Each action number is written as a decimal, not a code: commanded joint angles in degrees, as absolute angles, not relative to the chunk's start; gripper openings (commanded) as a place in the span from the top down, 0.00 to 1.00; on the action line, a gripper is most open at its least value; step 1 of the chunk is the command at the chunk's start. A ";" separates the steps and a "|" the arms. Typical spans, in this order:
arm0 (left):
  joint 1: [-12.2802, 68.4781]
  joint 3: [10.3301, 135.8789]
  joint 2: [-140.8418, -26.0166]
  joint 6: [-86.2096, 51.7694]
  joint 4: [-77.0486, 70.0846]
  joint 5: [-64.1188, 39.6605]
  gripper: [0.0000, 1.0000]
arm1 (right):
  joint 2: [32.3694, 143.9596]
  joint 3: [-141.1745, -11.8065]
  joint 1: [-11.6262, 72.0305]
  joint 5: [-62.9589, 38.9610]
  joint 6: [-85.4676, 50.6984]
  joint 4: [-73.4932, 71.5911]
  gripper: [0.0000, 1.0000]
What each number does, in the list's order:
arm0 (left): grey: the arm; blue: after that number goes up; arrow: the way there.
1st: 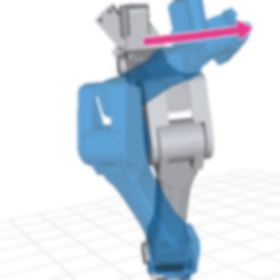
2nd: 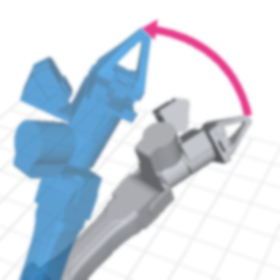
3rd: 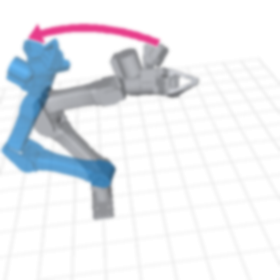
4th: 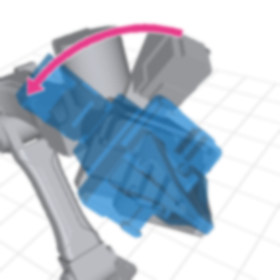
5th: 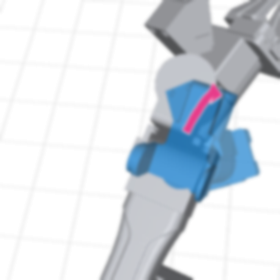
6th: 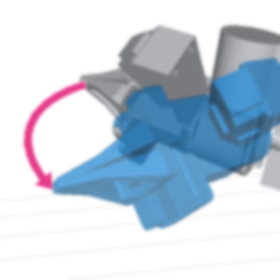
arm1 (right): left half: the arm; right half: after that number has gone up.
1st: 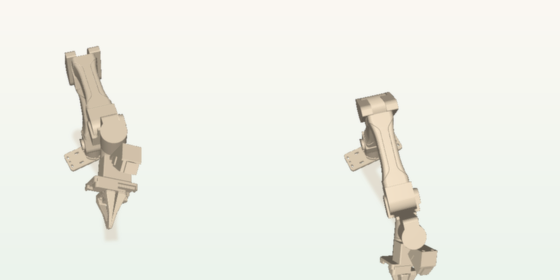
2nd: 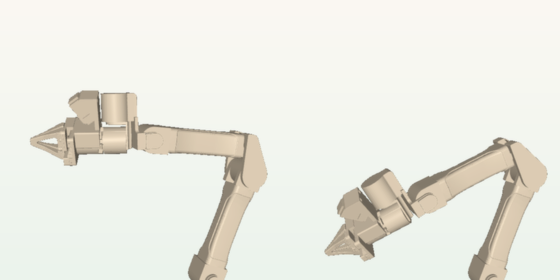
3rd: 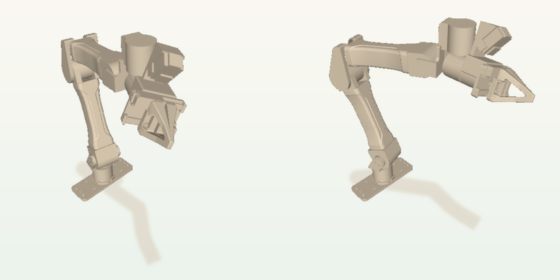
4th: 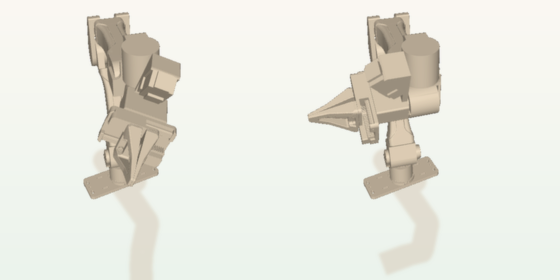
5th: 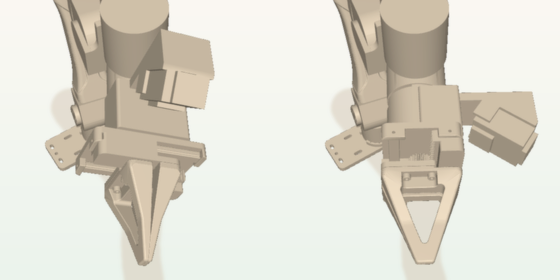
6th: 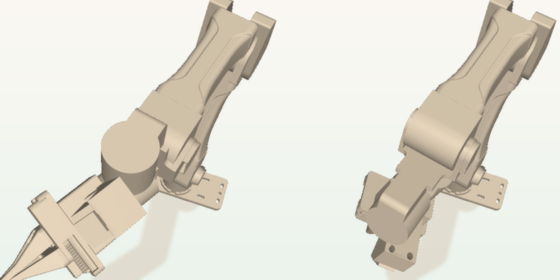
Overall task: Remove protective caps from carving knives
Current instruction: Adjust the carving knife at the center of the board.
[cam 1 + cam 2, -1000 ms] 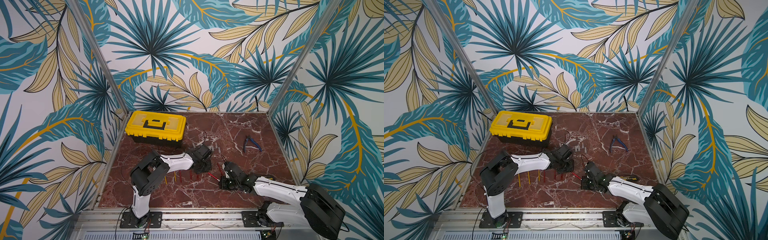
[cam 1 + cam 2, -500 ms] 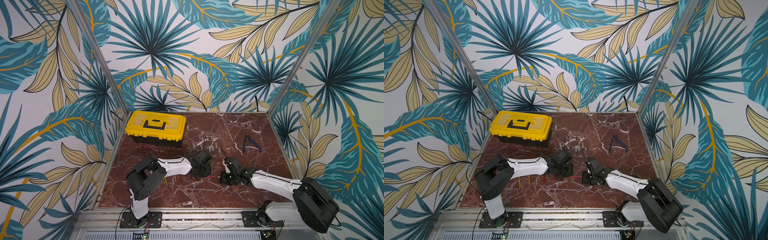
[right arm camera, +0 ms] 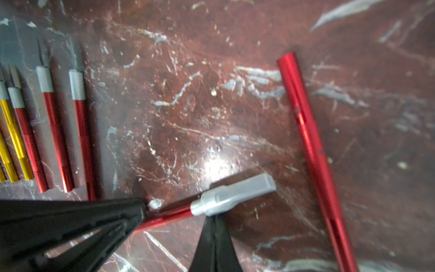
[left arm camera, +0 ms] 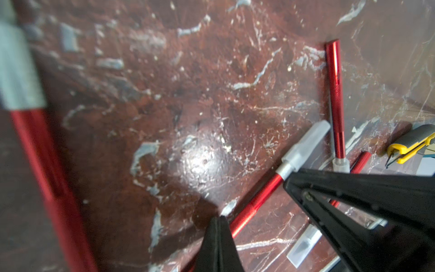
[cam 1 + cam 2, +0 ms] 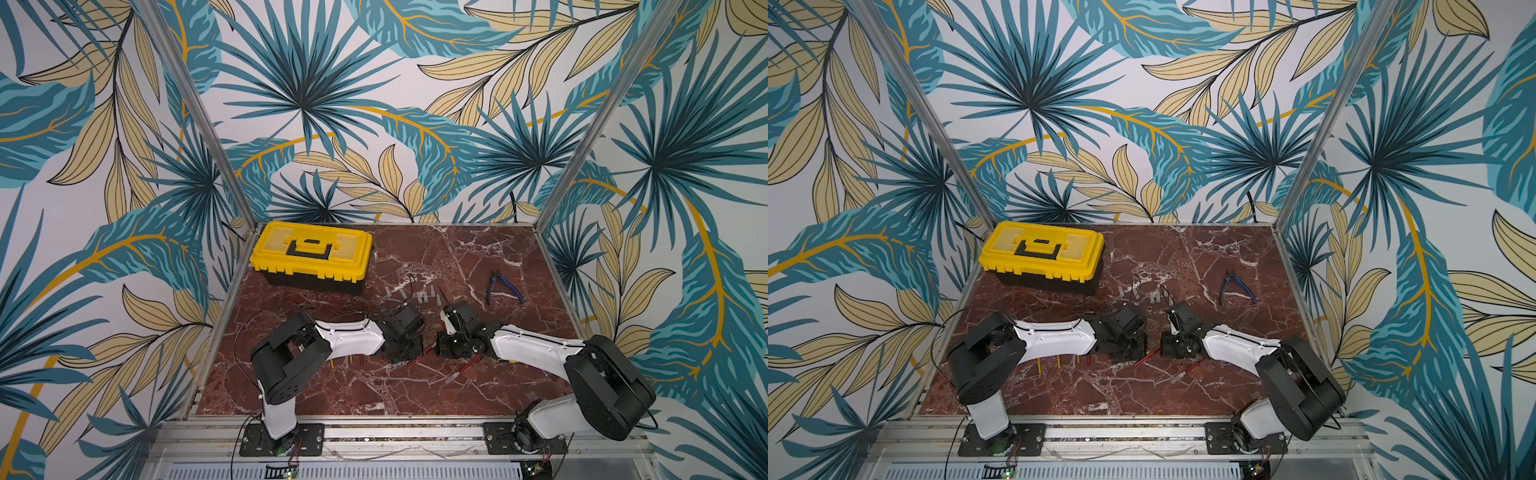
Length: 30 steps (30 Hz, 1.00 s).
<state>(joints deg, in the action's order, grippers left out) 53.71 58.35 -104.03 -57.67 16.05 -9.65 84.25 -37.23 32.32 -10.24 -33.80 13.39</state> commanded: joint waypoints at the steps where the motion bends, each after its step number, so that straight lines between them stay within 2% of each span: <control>1: 54.49 56.59 -103.62 -58.36 18.60 -9.16 1.00 | 85.66 -38.51 31.83 -11.16 -32.52 13.98 1.00; 13: 55.17 58.24 -103.38 -58.19 18.67 -8.98 1.00 | 88.40 -40.67 31.65 -14.52 -33.46 10.56 1.00; 23: 55.04 61.99 -100.50 -54.07 23.72 -4.56 1.00 | 77.18 -39.37 31.19 -11.26 -31.17 18.66 1.00; 25: 55.10 62.49 -99.62 -53.00 23.98 -3.91 0.95 | 74.90 -39.59 30.98 -10.76 -30.75 20.25 1.00; 30: 55.98 63.85 -98.70 -49.64 24.07 -3.34 0.72 | 70.36 -39.81 29.94 -9.82 -30.10 23.93 0.98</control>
